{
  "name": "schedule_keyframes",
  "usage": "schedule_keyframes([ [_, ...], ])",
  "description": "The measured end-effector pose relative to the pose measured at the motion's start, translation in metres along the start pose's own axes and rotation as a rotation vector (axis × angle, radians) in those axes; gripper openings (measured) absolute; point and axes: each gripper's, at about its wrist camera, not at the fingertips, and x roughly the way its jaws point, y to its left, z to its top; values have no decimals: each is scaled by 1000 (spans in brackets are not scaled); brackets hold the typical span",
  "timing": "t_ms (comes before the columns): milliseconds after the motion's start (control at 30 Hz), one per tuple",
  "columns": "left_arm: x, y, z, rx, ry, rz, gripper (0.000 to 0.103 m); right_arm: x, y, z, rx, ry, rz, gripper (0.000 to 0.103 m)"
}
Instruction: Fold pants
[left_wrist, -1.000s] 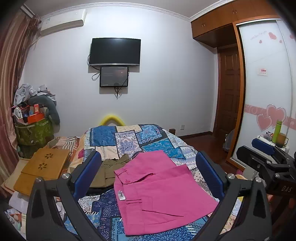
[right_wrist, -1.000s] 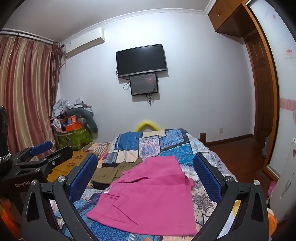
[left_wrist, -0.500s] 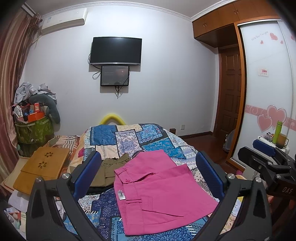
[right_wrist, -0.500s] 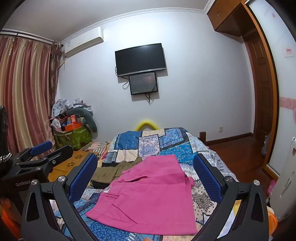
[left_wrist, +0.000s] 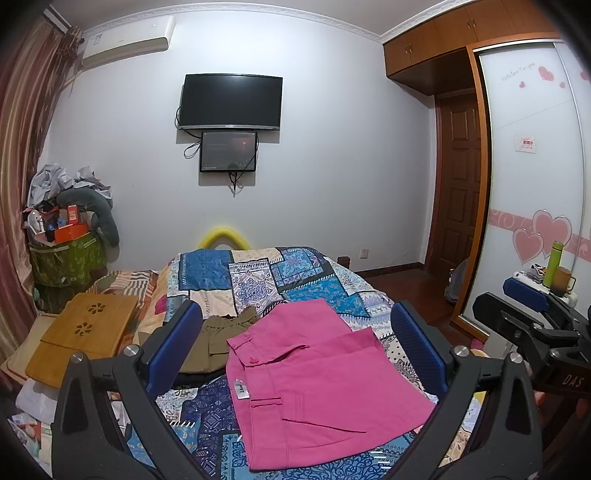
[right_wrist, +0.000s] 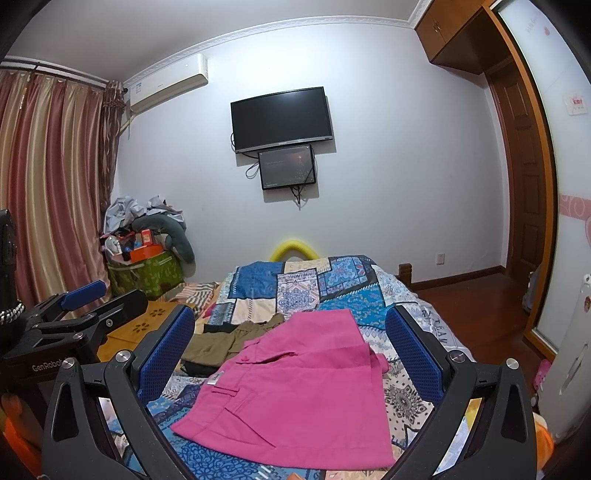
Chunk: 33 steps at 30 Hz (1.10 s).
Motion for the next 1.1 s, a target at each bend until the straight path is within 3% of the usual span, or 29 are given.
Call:
schedule_keyframes([
  [733,0,-1,1,2,-4,4,103,1,1,1,-4,-1,2,103],
  [1100,19,7,-1,-18,30,-2,103,16,-2,-2,-8,21,3,103],
])
